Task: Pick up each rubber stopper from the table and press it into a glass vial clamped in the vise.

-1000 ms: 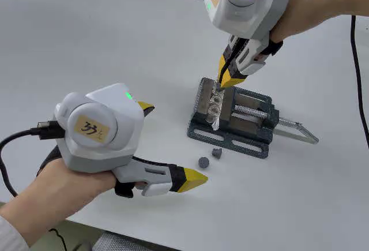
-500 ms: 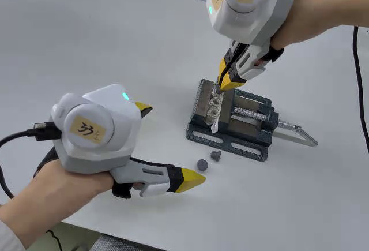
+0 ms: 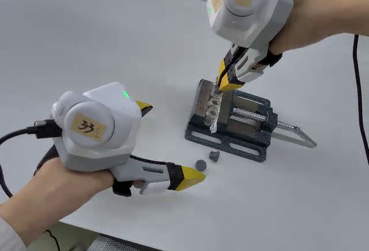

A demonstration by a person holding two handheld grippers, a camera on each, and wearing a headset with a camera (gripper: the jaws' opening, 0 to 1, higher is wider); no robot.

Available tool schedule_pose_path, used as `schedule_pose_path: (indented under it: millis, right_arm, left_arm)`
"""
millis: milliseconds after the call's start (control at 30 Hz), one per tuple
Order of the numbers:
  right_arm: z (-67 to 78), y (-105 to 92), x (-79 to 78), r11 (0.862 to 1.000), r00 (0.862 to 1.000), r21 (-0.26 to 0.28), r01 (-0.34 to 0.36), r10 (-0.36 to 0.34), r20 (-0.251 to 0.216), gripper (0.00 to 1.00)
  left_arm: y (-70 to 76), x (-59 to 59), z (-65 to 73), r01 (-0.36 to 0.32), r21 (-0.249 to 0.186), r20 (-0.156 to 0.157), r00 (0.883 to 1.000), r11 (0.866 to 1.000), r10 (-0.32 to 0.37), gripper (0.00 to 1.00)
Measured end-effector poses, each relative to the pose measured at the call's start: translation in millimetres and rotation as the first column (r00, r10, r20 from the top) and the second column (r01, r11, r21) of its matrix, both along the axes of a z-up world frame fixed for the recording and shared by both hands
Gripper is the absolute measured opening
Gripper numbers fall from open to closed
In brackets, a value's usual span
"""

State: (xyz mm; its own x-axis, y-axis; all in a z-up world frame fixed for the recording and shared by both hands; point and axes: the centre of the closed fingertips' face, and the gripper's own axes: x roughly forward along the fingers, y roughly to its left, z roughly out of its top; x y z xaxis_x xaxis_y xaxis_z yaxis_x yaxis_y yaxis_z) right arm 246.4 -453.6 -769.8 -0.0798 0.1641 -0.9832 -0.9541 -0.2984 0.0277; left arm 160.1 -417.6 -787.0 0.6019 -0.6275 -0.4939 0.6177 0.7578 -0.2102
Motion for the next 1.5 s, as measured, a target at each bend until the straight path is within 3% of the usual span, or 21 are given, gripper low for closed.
schedule_pose_path:
  millis: [533, 1033, 1300, 1500]
  right_arm:
    - [-1.3, -0.8, -0.3, 1.000, 0.999, -0.011, -0.001, 0.001, 0.033, 0.00]
    - [-1.0, -3.6, -2.1, 0.997, 0.998, 0.050, 0.056, -0.057, 0.019, 0.00]
    - [-2.6, -0.6, -1.2, 0.998, 0.998, 0.007, 0.055, -0.055, 0.029, 0.00]
    - [-2.8, -0.6, -0.7, 0.999, 0.997, -0.047, 0.026, -0.023, 0.073, 0.00]
  left_arm:
    - [0.8, 0.9, 1.6, -0.009, 0.002, 0.007, 1.000, 1.000, 0.009, 0.92]
    - [3.5, 1.5, 0.3, -0.013, 0.004, 0.004, 1.000, 1.000, 0.013, 0.92]
    - [1.9, 2.7, 1.0, -0.013, -0.002, 0.003, 1.000, 1.000, 0.013, 0.91]
    - [1.5, 3.2, 0.6, -0.014, -0.001, 0.003, 1.000, 1.000, 0.014, 0.91]
